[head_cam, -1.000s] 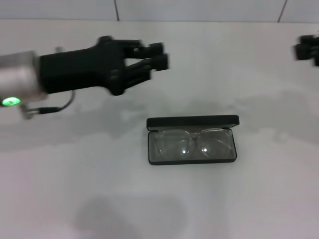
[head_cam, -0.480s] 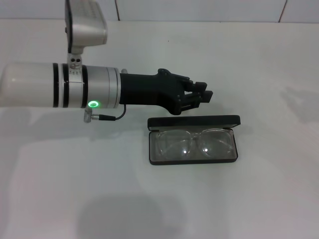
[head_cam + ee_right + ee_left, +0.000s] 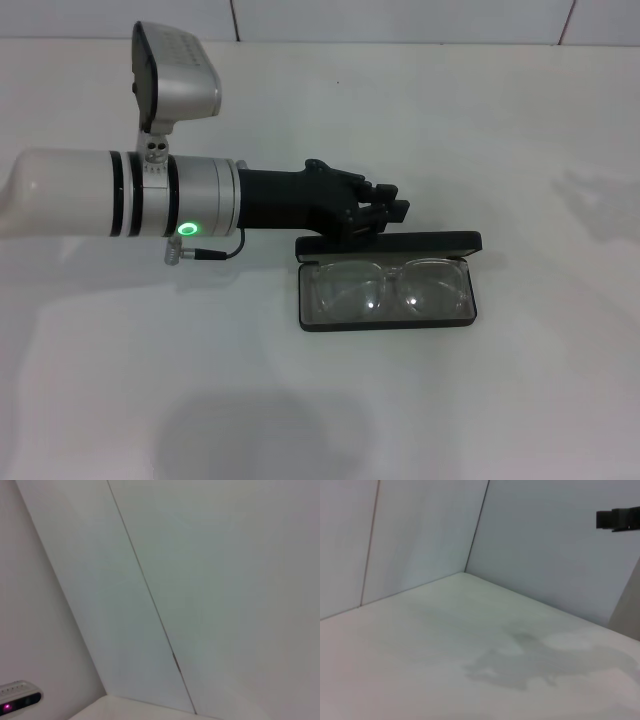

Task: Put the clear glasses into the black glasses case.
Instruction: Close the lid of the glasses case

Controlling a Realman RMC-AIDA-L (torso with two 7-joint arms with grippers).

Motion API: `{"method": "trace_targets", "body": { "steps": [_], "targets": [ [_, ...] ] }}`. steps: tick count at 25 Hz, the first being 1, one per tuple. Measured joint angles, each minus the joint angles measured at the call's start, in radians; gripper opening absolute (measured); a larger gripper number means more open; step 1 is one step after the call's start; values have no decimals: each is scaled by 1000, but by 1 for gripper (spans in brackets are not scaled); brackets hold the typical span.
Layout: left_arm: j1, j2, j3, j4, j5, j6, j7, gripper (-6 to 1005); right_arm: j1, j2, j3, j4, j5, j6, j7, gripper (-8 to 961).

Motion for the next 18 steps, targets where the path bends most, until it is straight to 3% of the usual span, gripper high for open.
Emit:
{"method": "trace_targets", "body": {
  "steps": [18],
  "targets": [
    [-10, 1, 28, -50, 2, -3, 27, 234, 38, -6, 3, 71, -7, 28, -13, 177]
  ]
}}
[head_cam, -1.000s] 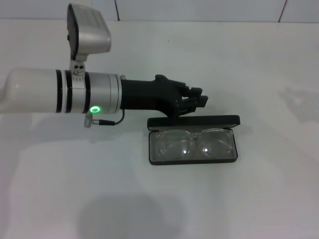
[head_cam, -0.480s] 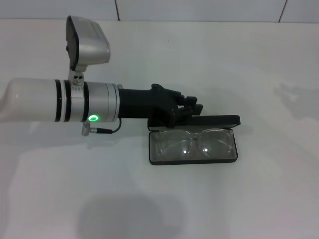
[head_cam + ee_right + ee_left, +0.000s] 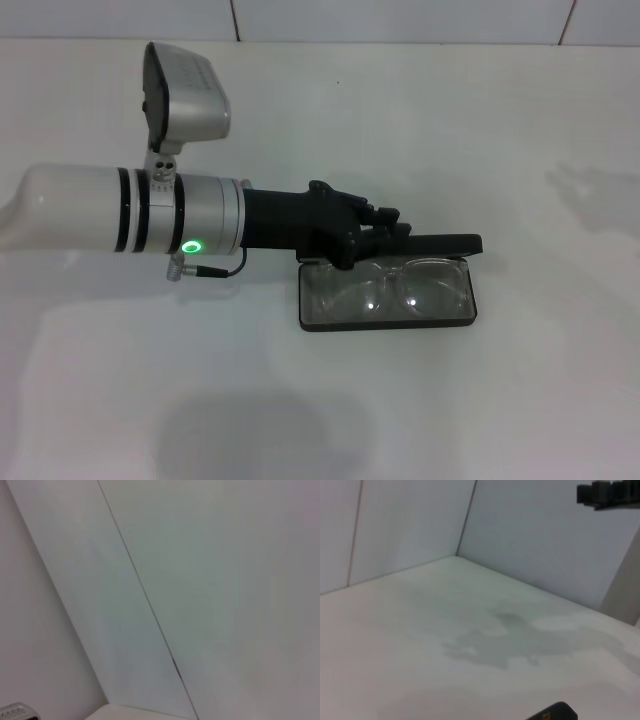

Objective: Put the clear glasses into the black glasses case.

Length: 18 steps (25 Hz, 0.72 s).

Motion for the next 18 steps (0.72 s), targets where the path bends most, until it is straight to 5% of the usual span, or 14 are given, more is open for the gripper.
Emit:
{"method": "trace_targets", "body": {
  "steps": [18],
  "targets": [
    [6, -1, 216, 37, -2, 17, 32, 239, 26, -6, -9, 68, -1, 1, -17, 177]
  ]
}}
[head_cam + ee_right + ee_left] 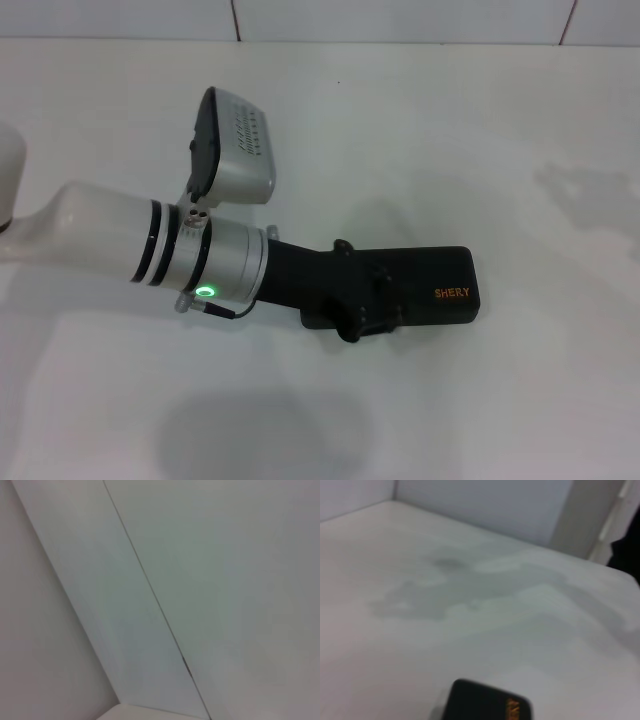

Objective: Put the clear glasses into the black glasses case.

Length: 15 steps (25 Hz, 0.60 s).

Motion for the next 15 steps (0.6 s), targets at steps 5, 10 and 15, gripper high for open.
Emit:
{"method": "trace_targets", "body": {
  "steps": [5, 10, 15],
  "targets": [
    [88, -4, 29, 227, -24, 118, -31, 240, 0, -8, -17, 21, -12, -19, -29, 174],
    [229, 8, -10, 522, -93, 218, -201, 242, 1, -5, -104, 33, -17, -102, -155, 179],
    [308, 10, -141, 687, -117, 335, -323, 267, -9, 22, -206, 49, 21, -197, -266, 197]
  ]
}}
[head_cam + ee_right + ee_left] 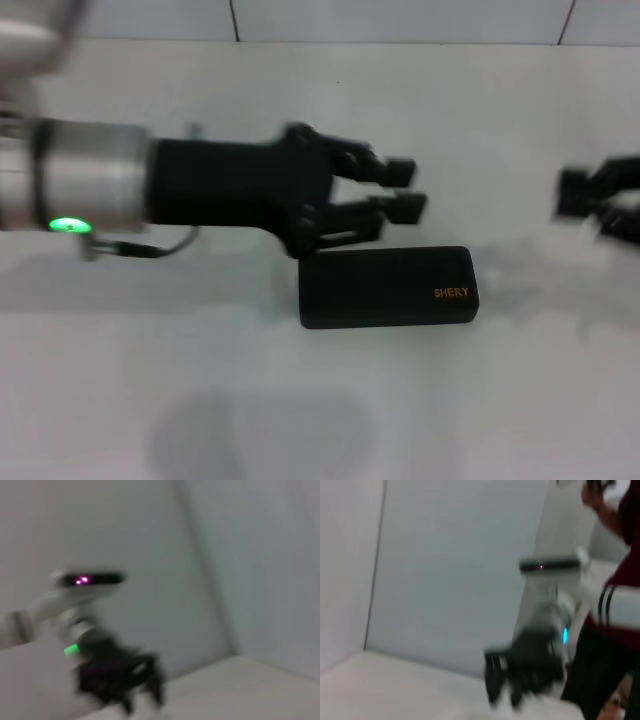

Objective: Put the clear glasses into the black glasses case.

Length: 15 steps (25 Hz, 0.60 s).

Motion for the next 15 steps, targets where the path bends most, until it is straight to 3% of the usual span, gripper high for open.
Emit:
{"method": "trace_targets", "body": {
  "steps": [1, 6, 10, 15],
  "targets": [
    [30, 1, -76, 34, -29, 79, -9, 273, 1, 0, -80, 29, 36, -13, -45, 201],
    [48, 19, -155, 32, -8, 168, -30, 304, 29, 0, -299, 73, 77, 9, -132, 367],
    [49, 44, -162, 20, 5, 201, -30, 432, 50, 1, -400, 102, 130, 60, -193, 456],
    [51, 64, -194, -34, 3, 239, -21, 570, 71, 2, -406, 123, 156, 66, -227, 551]
  ]
}}
